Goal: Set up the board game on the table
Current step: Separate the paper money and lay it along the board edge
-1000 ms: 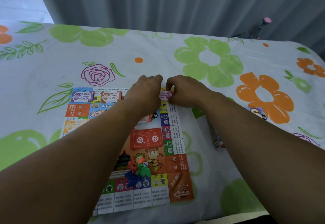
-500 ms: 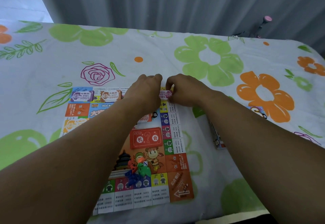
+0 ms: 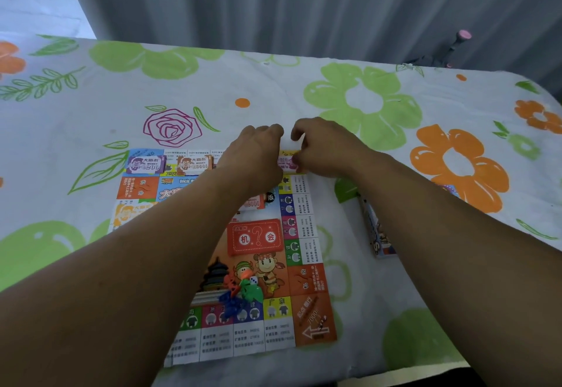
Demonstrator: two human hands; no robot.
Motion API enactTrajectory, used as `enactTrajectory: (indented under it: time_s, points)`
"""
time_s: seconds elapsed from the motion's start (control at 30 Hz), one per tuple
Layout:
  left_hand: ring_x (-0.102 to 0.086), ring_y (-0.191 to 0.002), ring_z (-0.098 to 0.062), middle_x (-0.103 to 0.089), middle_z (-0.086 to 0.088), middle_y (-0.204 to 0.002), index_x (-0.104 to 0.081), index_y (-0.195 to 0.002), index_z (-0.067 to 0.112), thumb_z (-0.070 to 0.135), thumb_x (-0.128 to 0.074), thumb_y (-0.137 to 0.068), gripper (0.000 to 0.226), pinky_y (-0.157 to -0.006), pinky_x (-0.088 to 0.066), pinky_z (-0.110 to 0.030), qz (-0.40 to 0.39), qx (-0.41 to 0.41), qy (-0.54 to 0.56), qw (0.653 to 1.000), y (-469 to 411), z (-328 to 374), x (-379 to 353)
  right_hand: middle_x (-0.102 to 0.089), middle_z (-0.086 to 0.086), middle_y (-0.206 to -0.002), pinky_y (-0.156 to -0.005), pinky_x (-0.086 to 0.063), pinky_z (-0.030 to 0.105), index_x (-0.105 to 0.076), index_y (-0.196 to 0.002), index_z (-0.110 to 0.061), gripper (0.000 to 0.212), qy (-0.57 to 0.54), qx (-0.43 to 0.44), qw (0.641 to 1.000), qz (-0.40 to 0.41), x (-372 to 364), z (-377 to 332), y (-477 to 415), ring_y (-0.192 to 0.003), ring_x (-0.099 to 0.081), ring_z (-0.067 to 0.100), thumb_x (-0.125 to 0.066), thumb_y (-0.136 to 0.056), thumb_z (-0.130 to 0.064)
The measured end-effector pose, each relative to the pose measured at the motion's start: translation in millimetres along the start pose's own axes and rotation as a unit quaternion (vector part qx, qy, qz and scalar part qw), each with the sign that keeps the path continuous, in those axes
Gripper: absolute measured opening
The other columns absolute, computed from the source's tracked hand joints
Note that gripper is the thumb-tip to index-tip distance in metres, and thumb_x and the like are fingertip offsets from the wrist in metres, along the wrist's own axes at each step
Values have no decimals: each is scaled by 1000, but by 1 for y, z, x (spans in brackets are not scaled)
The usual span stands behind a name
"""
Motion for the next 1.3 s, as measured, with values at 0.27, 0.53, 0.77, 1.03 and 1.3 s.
enactTrajectory:
  time_s: [0.27, 0.53, 0.77, 1.03, 1.3]
  points:
    - [-58, -118, -24, -63, -3, -131, -46, -143, 16, 1, -61, -81, 66, -95, -52, -41, 27, 78, 90, 993, 15, -44, 40, -55, -3, -103, -80, -50, 36, -60, -119, -17, 30, -36, 11, 997, 63, 9, -15, -7, -97, -59, 22, -58, -90, -15]
    - [-64, -104, -18, -66, 6, -122, -53, -136, 20, -2, -65, -76, 65, -90, -56, -39, 5, 90, 97, 991, 27, -79, 49, -58, -5, -106, -72, -49, 33, -62, -114, -22, 27, -57, 44, 997, 8, -8, -48, -15, -95, -60, 19, -62, -88, -13]
    - [-62, -113, -20, -64, 8, -129, -48, -140, 25, 22, -76, -81, 65, -101, -46, -46, -22, 32, -14, 999, 25, -65, 38, -60, -2, -112, -74, -53, 36, -55, -120, -25, 46, 44, 37, 997, -54, -25, -62, -15, -93, -61, 21, -75, -79, -30]
    - [-62, -114, -26, -66, 0, -127, -48, -136, 21, 19, -71, -85, 56, -99, -47, -45, -33, 25, -85, 996, 23, -56, 28, -62, 0, -114, -69, -46, 33, -56, -119, -23, 42, 82, 50, 994, -57, -33, -67, -15, -93, -60, 22, -74, -82, -32]
    - [-62, -110, -27, -67, -3, -122, -50, -134, 18, 10, -69, -85, 52, -92, -53, -44, -31, 34, -57, 997, 23, -55, 26, -59, 3, -122, -81, -52, 38, -57, -126, -19, 44, 79, 56, 994, -55, -33, -69, -16, -102, -59, 25, -72, -86, -26]
Point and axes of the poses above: each hand's wrist, its own y-axis away from the middle knuckle, its own x-axis out of the back of the hand, z = x × y, the point moved 7 cm from there along -y, towards the middle knuckle
